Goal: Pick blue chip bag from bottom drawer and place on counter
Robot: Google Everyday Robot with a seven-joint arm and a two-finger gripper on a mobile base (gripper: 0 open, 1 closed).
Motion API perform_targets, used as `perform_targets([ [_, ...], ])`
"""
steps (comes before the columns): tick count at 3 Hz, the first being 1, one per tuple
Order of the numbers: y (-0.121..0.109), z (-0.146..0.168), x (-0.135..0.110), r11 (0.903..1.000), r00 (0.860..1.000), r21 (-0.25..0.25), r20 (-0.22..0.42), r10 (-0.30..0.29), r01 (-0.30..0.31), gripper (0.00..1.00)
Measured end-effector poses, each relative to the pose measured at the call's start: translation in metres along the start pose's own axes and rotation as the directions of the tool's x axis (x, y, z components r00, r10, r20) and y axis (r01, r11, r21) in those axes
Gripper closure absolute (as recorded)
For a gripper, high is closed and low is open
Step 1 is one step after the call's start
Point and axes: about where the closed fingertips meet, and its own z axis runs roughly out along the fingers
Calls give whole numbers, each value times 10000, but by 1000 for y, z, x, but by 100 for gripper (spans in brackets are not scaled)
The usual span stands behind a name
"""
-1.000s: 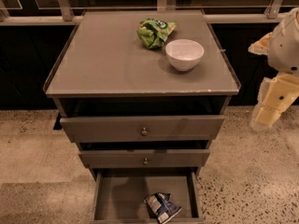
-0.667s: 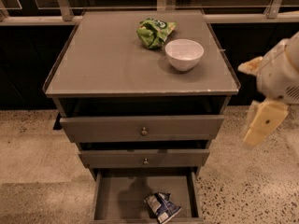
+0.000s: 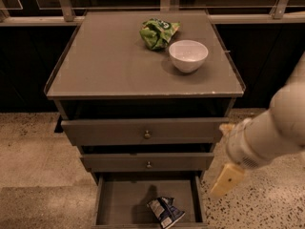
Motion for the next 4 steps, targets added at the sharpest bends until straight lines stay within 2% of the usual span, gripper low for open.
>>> perform_targets([
  [1,-9,71,23,9962,9961,79,187,861,-863,0],
  [2,-28,73,15,9928,9938,729,639,909,-955,0],
  [3,-28,73,15,9928,9939,733,636,902,-948,0],
  [4,-15,96,27,9889,9875,381,706,1407,-1436,0],
])
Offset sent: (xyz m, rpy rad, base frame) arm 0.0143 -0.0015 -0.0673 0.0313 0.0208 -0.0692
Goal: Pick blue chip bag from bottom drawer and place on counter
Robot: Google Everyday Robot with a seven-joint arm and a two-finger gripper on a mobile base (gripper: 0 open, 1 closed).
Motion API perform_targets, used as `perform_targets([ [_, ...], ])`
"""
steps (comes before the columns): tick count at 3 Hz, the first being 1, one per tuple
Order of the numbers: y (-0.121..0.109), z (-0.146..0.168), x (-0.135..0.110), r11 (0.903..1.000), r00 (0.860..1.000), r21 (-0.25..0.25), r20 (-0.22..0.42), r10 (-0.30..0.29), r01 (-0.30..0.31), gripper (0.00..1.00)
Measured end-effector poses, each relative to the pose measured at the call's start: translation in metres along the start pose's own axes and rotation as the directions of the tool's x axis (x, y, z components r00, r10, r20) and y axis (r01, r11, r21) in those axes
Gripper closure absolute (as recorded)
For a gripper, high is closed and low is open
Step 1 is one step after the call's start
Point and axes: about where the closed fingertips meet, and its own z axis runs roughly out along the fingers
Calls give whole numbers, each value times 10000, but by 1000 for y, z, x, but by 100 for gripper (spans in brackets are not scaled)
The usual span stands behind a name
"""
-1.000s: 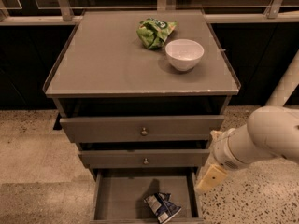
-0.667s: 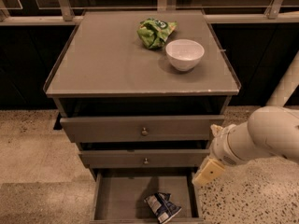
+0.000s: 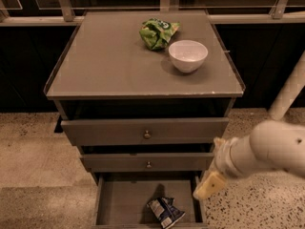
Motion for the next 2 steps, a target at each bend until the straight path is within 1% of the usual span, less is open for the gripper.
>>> perform_targets([
  [1,49,82,50,9771,9837,-1244,283,1776,-1728,0],
  [2,86,150,80,9329,9581,-2369,264,2853,-2713,0],
])
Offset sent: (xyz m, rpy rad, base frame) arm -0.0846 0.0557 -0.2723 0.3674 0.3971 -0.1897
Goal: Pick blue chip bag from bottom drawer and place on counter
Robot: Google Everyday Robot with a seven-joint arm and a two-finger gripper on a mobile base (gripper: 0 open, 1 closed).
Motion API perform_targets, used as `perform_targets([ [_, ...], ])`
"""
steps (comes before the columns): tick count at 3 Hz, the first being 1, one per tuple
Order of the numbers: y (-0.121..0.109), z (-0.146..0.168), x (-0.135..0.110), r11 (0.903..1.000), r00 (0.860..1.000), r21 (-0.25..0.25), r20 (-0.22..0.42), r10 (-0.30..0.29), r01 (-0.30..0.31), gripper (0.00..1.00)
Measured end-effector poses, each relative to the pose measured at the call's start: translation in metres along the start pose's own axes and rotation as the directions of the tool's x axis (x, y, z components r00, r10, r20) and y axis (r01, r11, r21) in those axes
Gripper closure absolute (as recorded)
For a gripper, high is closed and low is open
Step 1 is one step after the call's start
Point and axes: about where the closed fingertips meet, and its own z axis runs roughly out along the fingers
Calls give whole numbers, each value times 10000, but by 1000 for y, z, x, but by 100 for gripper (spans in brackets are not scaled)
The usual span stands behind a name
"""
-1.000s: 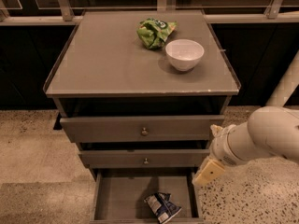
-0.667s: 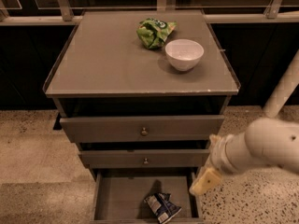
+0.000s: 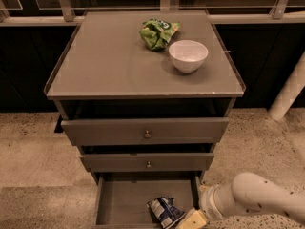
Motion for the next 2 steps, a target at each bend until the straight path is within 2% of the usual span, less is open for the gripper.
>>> perform_targets([
  [1,7,21,12,9985,9996,-464,-33,279,-281,0],
  [2,9,24,15,9988,9993,-343,93,367,-363,0],
])
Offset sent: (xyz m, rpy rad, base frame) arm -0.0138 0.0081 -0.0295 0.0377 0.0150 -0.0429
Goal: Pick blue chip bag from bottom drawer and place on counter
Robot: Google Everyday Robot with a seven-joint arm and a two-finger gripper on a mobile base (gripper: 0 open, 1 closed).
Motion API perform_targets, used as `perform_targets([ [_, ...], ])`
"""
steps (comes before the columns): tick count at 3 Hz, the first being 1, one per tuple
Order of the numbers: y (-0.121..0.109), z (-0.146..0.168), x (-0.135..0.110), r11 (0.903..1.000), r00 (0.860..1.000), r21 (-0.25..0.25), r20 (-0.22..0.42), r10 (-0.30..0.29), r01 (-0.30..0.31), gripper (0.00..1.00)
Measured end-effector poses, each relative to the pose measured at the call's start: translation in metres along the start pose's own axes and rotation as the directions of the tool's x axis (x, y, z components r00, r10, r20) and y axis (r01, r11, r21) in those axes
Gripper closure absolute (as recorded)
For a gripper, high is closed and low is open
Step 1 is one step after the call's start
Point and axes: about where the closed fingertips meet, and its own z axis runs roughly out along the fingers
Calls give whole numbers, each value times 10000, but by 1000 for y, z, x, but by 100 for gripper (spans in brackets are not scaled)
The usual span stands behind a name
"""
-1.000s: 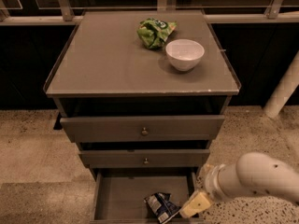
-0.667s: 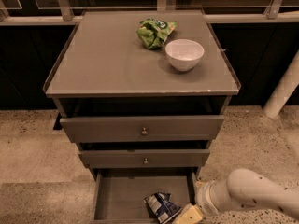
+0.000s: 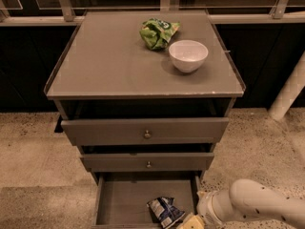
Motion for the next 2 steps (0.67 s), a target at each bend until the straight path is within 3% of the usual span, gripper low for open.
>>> perform_targets([
  [1,-8,36,13,9999,9999,73,80,121,-121,0],
  [2,-23,92,13,9995,9995,-285,274,-122,130,0],
])
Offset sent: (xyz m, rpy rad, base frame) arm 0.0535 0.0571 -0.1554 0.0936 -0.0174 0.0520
